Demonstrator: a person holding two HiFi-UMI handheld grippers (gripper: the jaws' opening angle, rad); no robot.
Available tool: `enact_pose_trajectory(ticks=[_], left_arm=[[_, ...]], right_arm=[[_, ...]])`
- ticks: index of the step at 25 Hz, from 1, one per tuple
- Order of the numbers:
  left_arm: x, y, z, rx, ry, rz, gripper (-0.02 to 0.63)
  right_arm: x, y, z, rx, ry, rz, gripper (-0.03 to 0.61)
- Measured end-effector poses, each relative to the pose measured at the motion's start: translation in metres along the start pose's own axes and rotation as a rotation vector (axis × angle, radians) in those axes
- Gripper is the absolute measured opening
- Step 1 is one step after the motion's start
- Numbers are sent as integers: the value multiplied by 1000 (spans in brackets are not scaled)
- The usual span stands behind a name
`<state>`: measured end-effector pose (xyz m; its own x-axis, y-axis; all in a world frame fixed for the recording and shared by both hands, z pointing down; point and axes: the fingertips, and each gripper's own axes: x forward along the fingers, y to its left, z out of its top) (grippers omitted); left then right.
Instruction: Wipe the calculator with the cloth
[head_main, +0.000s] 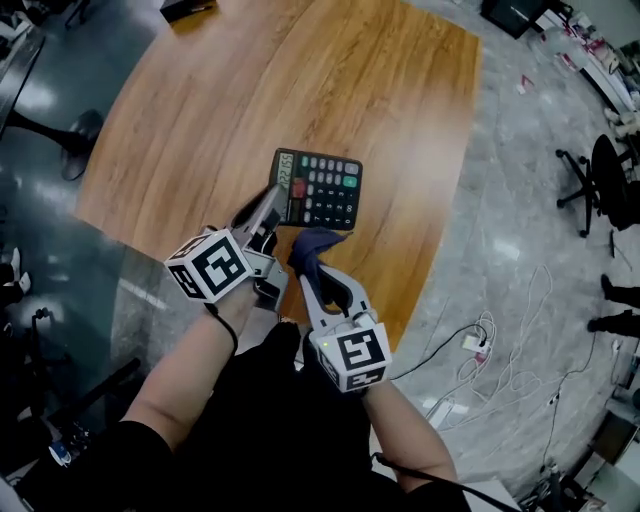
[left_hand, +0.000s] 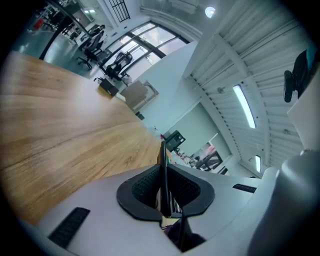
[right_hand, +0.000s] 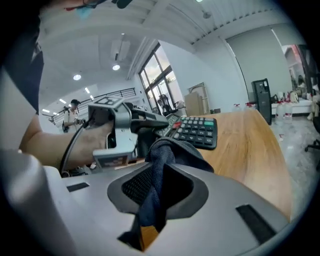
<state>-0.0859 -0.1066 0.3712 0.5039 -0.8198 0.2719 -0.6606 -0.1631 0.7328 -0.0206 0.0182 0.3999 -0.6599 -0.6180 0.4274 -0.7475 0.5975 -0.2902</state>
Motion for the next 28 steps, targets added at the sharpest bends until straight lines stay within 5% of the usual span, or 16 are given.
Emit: enact_pose_trajectory(ticks=[5, 11, 19, 28], left_arm=[[-14, -28, 14, -103, -7, -39, 49], [-31, -61, 6, -226, 44, -76, 49], [-32, -71, -13, -239, 90, -62, 49], [-41, -54, 13, -222, 31, -23, 49]], right_arm=[[1, -16, -17, -69, 20, -47, 69], [22, -11, 9, -100, -106, -11, 69], [16, -17, 54, -40, -298, 29, 69], [-14, -65, 69, 41, -372, -104, 69]])
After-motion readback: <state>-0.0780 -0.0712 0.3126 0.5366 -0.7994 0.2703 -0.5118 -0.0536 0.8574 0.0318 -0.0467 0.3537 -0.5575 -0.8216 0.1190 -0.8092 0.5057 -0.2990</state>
